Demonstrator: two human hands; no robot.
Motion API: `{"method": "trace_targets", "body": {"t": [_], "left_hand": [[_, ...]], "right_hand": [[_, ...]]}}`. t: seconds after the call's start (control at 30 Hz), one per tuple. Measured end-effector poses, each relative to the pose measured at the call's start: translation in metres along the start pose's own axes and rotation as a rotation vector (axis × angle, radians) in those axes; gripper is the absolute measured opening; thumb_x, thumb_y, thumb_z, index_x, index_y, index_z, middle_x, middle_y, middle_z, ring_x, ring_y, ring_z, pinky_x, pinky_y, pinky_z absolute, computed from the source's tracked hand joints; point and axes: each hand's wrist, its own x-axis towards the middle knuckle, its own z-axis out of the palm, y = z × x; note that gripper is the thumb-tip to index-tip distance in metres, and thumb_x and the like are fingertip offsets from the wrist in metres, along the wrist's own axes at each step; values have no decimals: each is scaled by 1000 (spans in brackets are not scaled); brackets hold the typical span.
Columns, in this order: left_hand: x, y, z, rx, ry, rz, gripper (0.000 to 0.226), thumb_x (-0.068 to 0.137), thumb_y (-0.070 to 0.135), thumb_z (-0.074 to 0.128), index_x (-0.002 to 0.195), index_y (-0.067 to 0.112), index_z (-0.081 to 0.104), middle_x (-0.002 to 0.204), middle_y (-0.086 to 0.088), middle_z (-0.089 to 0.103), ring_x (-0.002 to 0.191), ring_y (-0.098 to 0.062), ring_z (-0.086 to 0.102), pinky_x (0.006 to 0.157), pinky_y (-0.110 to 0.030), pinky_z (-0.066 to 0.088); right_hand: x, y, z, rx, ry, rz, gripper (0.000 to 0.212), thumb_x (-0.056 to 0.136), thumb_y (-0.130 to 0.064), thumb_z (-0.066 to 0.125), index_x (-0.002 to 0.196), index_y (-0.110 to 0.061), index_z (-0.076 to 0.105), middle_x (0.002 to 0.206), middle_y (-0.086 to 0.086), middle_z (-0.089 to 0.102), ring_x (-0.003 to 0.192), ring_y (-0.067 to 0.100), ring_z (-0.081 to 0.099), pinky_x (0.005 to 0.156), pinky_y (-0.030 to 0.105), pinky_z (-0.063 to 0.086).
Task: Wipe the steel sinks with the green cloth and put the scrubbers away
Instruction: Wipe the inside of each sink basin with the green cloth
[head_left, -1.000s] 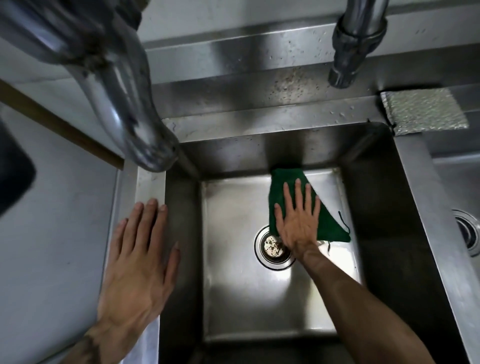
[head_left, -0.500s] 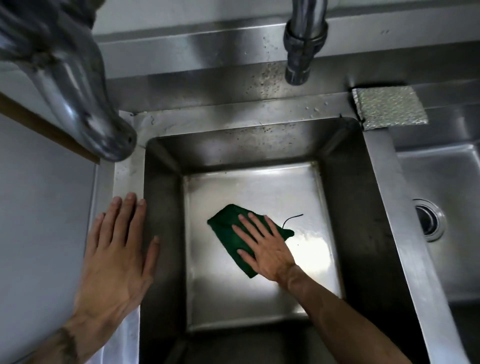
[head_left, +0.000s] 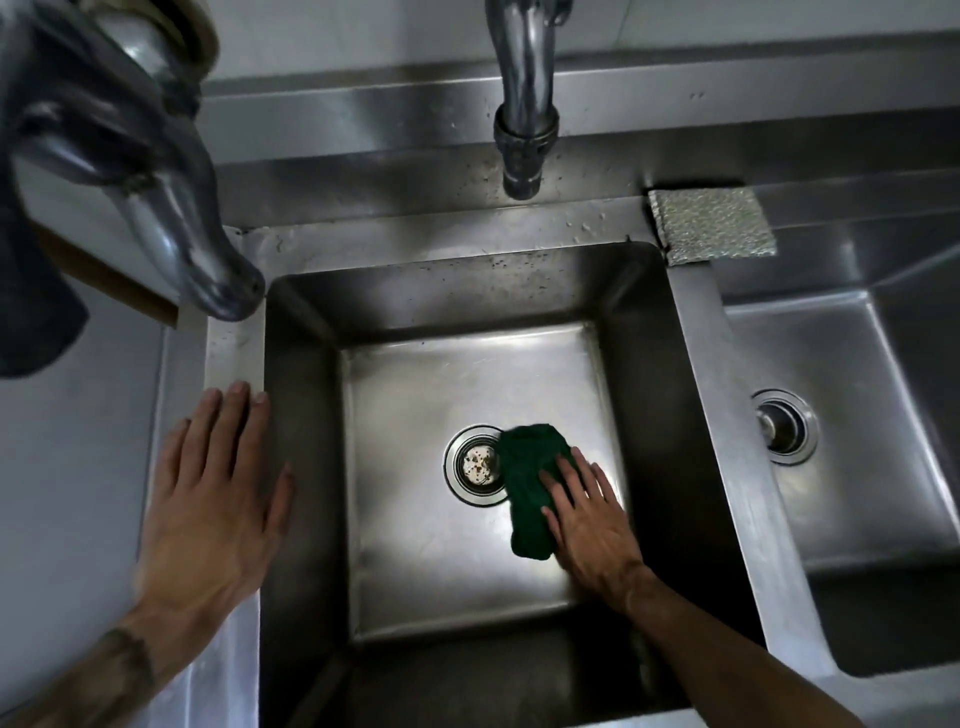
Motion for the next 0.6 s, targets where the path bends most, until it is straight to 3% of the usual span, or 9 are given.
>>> {"method": "trace_targets", "body": {"t": [0.07, 0.17, 0.23, 0.3, 0.37, 0.47, 0.53, 0.6], "left_hand": [[1, 1, -1, -1, 8, 3, 70, 103, 40, 33, 159, -1, 36, 167, -25, 35, 157, -43, 31, 127, -57, 23], [0, 2, -5, -3, 12, 4, 70, 104, 40, 33, 159, -1, 36, 167, -25, 36, 157, -44, 32, 128, -56, 22], [0, 4, -7, 1, 11, 2, 70, 104, 40, 32, 159, -2, 36, 167, -26, 36, 156, -44, 33, 128, -56, 22], [0, 4, -9, 5, -13, 5, 71, 103, 41, 32, 160, -2, 35, 167, -26, 35, 157, -44, 31, 128, -57, 23], [0, 4, -11, 1, -25, 5, 72, 103, 41, 32, 160, -3, 34, 167, -26, 34, 157, -44, 30, 128, -58, 24], [0, 4, -12, 0, -29, 9, 72, 103, 41, 33, 160, -3, 34, 167, -27, 34, 157, -44, 30, 128, -58, 24], [1, 4, -13, 0, -31, 15, 72, 103, 41, 33, 160, -3, 34, 167, -28, 34, 157, -44, 30, 127, -59, 25], [0, 3, -12, 12, -42, 18, 72, 103, 41, 33, 160, -3, 33, 167, -28, 34, 157, -45, 30, 127, -59, 24]], "right_hand": [[-6, 6, -3, -52, -79, 12, 50, 95, -36, 41, 131, -12, 64, 139, 22, 59, 137, 44, 49, 116, 52, 29], [-23, 6, -5, -98, -183, 42, 53, 71, -39, 75, 117, -15, 71, 121, 23, 67, 117, 47, 62, 99, 54, 51], [-37, 2, -4, -68, -275, 52, 67, 49, -41, 88, 110, -16, 72, 113, 22, 69, 107, 46, 63, 93, 54, 52], [-43, -1, -4, -37, -329, 71, 71, 42, -45, 89, 105, -16, 74, 108, 22, 69, 101, 42, 59, 88, 54, 51], [-41, -10, -21, -65, -390, 77, 68, 51, -46, 83, 111, -15, 72, 112, 23, 68, 101, 39, 53, 79, 51, 58], [-38, -27, -38, -18, -436, 48, 68, 92, -38, 56, 151, -11, 35, 149, 29, 36, 132, 47, 39, 105, 48, 42], [-38, -42, -45, 8, -519, 17, 69, 99, -37, 50, 156, -11, 21, 156, 30, 24, 140, 49, 29, 114, 48, 31], [-37, -59, -43, 64, -503, -26, 70, 99, -39, 53, 157, -13, 22, 157, 29, 22, 140, 50, 28, 114, 49, 33]]}}
